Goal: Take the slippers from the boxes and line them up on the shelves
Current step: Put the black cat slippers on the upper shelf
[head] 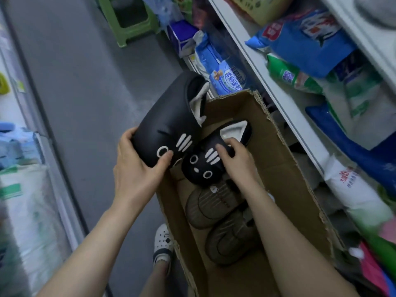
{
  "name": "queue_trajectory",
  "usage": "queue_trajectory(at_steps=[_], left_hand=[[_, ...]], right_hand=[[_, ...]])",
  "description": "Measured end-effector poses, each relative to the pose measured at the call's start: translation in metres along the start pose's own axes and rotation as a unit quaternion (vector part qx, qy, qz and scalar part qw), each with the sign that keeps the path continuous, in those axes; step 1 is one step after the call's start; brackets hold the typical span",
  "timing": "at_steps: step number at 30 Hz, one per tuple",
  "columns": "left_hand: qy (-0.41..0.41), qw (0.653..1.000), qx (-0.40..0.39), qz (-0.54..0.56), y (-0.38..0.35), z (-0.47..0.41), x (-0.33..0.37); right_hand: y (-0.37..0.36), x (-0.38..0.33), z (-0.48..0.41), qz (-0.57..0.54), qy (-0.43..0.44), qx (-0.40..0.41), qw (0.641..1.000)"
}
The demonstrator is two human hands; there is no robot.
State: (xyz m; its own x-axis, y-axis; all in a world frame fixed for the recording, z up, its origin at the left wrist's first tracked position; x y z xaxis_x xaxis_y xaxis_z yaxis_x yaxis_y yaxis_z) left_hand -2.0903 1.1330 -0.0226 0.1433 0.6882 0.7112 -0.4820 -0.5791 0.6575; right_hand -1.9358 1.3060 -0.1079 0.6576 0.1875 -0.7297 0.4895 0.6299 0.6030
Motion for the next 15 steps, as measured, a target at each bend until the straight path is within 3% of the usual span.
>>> queue_trajectory(at_steps=[3, 7, 9, 13, 15], left_hand=[[0.048, 0.997, -0.054, 0.019, -0.008, 0.012, -0.002], [0.072, 0.989, -0.127, -0.005, -0.045, 0.043, -0.013], [0.082, 0.984, -0.155, -0.024, -0.07, 0.056, -0.023], [0.161, 0.957, -0.242, -0.002, -0.103, 0.067, -0.04], [0.213, 0.94, -0.262, 0.045, -0.11, 0.066, -0.043]], right_hand=[[0.042, 0.001, 0.045, 0.098, 0.03, -0.046, 0.994], [0.043, 0.057, 0.084, 0.161, 0.006, -0.104, 0.982], [0.037, 0.082, 0.101, 0.106, 0.003, -0.075, 0.992], [0.027, 0.1, 0.123, -0.064, -0.102, 0.104, 0.987], [0.017, 0.108, 0.128, -0.104, -0.179, 0.068, 0.976]])
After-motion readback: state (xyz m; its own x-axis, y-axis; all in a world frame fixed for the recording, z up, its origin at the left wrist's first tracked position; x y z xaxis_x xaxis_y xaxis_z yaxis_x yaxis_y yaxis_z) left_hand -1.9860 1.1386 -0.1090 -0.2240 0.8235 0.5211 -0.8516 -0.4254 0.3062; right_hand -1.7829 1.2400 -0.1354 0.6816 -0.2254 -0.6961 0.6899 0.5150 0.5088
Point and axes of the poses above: each hand's wrist, its own z-axis away from the middle knuckle, its own y-axis out of the back of the hand, x = y × z, the point moved 1 cm from there along -z, towards the middle knuckle, and after that the axes turned 7 degrees about y, right-handed, at the moved point
